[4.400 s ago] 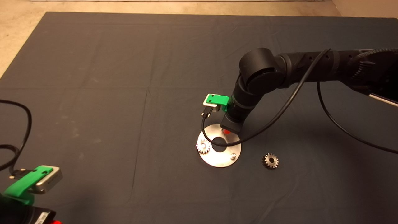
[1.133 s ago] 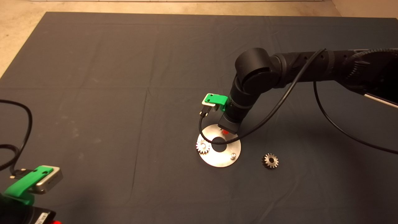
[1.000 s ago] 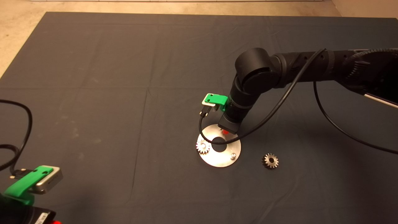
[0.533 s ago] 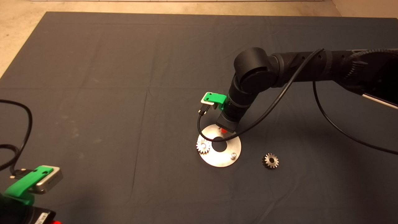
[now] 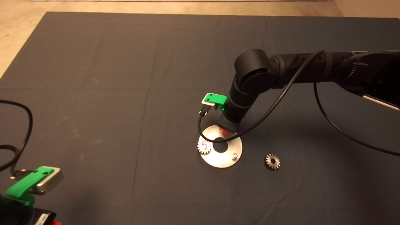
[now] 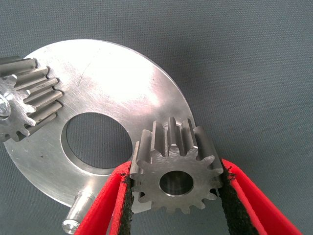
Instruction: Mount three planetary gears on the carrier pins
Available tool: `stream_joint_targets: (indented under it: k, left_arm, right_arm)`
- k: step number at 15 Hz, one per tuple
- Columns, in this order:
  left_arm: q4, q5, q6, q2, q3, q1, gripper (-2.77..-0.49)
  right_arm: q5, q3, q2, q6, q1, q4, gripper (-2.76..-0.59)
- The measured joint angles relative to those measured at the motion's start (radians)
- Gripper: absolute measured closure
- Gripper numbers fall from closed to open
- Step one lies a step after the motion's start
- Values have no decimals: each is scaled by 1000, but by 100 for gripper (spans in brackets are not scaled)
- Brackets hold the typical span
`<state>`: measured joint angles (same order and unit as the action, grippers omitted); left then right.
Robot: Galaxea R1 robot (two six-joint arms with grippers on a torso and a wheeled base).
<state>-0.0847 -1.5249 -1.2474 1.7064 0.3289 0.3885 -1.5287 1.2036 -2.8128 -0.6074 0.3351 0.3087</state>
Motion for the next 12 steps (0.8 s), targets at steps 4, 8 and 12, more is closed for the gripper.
stream_joint_targets:
  k: [4,8,12]
  left_arm:
    - [0,0,0,0,0,0,-262]
    - [0,0,0,0,0,0,-262]
    - [0,0,0,0,0,0,-262]
  right_arm:
    - [1,0,0,0,0,1,-114]
    - [2,-2,0,0,0,9,-127]
    - [1,-12,2,-4,4,13,-129]
